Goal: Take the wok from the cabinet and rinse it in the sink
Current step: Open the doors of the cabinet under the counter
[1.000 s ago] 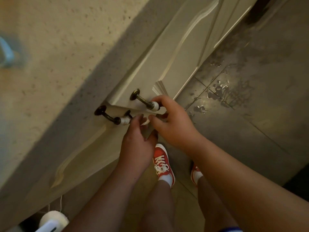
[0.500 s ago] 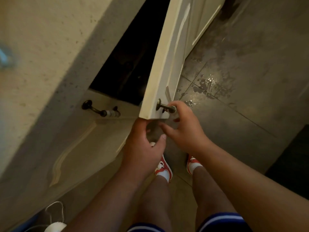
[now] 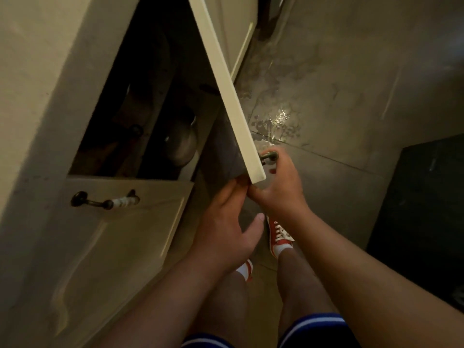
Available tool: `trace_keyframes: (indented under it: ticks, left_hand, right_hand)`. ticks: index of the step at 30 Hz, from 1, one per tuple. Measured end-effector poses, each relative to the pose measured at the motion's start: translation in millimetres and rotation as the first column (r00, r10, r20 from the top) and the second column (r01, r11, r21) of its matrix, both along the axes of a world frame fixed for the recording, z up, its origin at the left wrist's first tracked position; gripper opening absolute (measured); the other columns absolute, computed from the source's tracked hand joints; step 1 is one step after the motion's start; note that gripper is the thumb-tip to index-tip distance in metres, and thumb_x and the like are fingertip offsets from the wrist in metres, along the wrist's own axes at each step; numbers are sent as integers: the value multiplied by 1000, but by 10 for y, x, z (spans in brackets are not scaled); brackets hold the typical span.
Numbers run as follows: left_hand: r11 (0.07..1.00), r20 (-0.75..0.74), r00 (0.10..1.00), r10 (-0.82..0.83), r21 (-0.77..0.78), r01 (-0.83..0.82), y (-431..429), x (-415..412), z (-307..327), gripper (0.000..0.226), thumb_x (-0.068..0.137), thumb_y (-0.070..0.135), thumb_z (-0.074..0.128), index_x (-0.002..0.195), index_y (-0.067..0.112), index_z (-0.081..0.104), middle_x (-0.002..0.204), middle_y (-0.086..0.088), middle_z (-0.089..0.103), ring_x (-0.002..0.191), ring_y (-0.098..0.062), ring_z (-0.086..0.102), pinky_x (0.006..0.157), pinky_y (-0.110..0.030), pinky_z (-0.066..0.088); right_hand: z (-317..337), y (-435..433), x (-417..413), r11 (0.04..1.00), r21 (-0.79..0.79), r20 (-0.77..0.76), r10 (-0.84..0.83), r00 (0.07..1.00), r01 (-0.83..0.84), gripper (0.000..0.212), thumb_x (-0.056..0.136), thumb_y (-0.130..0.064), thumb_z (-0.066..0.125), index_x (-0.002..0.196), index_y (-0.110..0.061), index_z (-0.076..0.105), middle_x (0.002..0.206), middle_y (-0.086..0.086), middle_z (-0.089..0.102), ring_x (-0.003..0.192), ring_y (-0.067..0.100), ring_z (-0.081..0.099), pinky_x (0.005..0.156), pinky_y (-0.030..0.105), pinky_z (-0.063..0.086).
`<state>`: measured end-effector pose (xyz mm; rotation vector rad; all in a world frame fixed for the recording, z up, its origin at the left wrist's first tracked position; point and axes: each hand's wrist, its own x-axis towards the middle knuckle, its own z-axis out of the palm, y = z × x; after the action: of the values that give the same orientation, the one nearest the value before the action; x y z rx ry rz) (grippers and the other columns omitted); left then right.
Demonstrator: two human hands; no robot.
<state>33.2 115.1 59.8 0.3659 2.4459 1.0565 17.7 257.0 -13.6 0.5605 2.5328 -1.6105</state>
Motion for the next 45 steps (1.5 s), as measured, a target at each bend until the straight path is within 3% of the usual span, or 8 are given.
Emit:
trace_keyframes:
  ticks: [2,8,15,18,22,25,33,45]
  left_hand:
    - [997,-51,996,-68,26,69,70,-42,29,65,86,33,59,147,17,42,147,0,49,135,-7,43,107,-31,43]
    - [993,-348,930,-115,-52,104,253,-304,96,74,87,28,60,150,9,25,153,-18,36,141,-16,31,110,-19,28]
    - [939,-550,761,-344,-216,268,454,-730,117,75,86,18,65,150,17,27,158,-24,24,148,-34,20,117,-43,23]
    - [909,-553,727,-407,-323,264,589,-819,121,79,85,22,65,153,22,25,160,-19,18,150,-34,8,117,-48,12]
    - [901,-552,713,-432,-301,312,833,-990,134,79,83,20,67,151,21,29,161,-19,19,151,-35,5,120,-54,9]
    - [881,-532,704,-471,-317,350,1012,-1141,138,82,83,20,67,153,23,25,162,-18,17,151,-33,5,119,-56,13]
    - [859,-542,682,-492,-431,277,1611,-1474,160,84,85,25,65,155,28,20,162,-18,18,149,-35,8,110,-56,27]
    - [879,-538,763,-358,-469,82,2372,-1757,170,91,83,33,66,156,27,12,163,-19,13,149,-37,7,105,-59,37]
  right_hand:
    - [-5,61,6,996,-28,-11,-84,996,83,60,67,-25,87,115,-24,51,115,0,58,106,20,58,87,45,53]
    - [13,305,19,985,-35,22,-169,985,170,69,61,-31,84,119,-37,48,115,-12,53,108,12,55,85,33,54]
    - [-44,606,36,923,-184,99,-325,941,338,79,71,-24,85,136,-36,42,133,-3,57,110,14,63,84,40,61]
    - [-87,741,57,901,-204,78,-375,924,383,52,79,-20,80,114,-53,58,113,-20,64,107,3,62,85,38,61]
    - [-56,924,-34,916,-173,78,-353,932,361,56,86,-22,73,86,-75,55,95,-37,62,106,-5,59,85,26,55]
    - [-82,1115,-147,898,-217,40,-384,922,383,48,87,-24,72,87,-70,59,99,-32,66,108,-4,60,82,22,52]
    - [-175,1746,-616,876,-249,-12,-430,903,414,16,90,-25,69,96,-40,64,108,-7,72,111,12,64,97,44,53]
    - [-258,2366,-1276,900,-257,-104,-388,916,353,17,92,-20,66,90,-37,62,100,-10,71,108,10,64,93,31,52]
